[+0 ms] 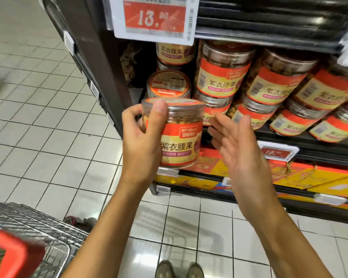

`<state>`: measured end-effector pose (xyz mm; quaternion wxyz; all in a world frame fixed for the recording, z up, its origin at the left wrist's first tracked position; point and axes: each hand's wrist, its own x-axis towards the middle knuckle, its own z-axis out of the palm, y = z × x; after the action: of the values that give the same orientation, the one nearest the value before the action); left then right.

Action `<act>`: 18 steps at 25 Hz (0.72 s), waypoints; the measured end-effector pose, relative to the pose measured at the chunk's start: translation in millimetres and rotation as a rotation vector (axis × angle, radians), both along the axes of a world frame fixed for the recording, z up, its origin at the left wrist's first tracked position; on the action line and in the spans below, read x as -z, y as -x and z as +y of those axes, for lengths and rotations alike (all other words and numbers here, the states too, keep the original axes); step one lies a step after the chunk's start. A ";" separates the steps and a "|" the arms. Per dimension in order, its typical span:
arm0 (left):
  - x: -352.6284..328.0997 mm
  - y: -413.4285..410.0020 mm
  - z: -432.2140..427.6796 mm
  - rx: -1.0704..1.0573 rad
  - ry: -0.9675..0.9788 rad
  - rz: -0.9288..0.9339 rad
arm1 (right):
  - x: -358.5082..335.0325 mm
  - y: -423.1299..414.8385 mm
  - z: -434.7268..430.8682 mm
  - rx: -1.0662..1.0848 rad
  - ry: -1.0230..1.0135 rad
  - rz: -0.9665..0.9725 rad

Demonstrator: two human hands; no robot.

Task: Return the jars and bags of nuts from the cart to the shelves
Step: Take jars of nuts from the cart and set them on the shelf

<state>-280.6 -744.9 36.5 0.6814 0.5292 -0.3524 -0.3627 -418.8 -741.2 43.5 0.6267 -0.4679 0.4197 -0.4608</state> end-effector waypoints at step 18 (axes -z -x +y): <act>-9.2 -17.7 -37.0 0.109 0.197 0.059 | -4.9 -42.6 -45.4 0.079 0.272 0.008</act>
<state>-262.9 -781.9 45.7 0.7195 0.4287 -0.3942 -0.3782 -376.2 -786.5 48.3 0.5373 -0.5333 0.3738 -0.5359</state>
